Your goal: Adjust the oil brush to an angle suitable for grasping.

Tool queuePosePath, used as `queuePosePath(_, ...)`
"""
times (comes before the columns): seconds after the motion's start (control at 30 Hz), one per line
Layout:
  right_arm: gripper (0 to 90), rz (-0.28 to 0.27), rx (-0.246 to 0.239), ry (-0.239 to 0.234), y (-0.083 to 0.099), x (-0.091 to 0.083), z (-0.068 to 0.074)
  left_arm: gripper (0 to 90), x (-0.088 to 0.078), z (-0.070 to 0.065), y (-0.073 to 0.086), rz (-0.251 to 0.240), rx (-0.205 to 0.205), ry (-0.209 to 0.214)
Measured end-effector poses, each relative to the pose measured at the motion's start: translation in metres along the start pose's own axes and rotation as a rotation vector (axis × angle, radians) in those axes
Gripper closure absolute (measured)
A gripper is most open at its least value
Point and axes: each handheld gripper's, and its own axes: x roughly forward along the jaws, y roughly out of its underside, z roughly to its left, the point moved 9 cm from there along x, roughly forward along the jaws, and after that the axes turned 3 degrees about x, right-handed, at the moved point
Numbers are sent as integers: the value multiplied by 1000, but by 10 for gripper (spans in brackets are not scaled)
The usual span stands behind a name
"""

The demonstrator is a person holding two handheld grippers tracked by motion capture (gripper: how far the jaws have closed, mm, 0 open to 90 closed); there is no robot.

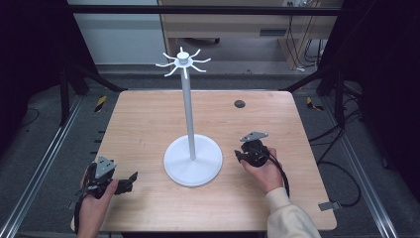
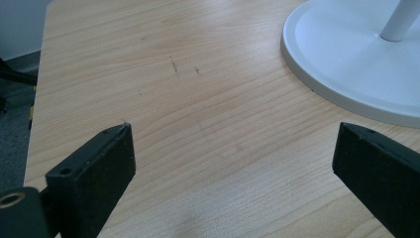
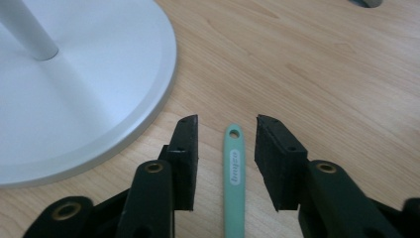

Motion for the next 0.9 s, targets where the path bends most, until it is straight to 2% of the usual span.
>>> queuePosePath(0.07,676,4,-9,-8,1,1,3,26,0,0,0,0,-2,-1)
queuePosePath(0.2,748,-7,-21,-19,0,0,8,29,-2,3,-1,-10,8,-31)
queuePosePath(0.5,847,25,-35,-55,3,4,16,30,-2,1,-1,-7,14,-18)
queuePosePath(0.6,890,38,-39,-92,5,7,21,30,-1,0,-2,-6,17,-16)
queuePosePath(0.9,900,62,-41,-102,8,14,22,30,-1,0,-1,-2,25,-15)
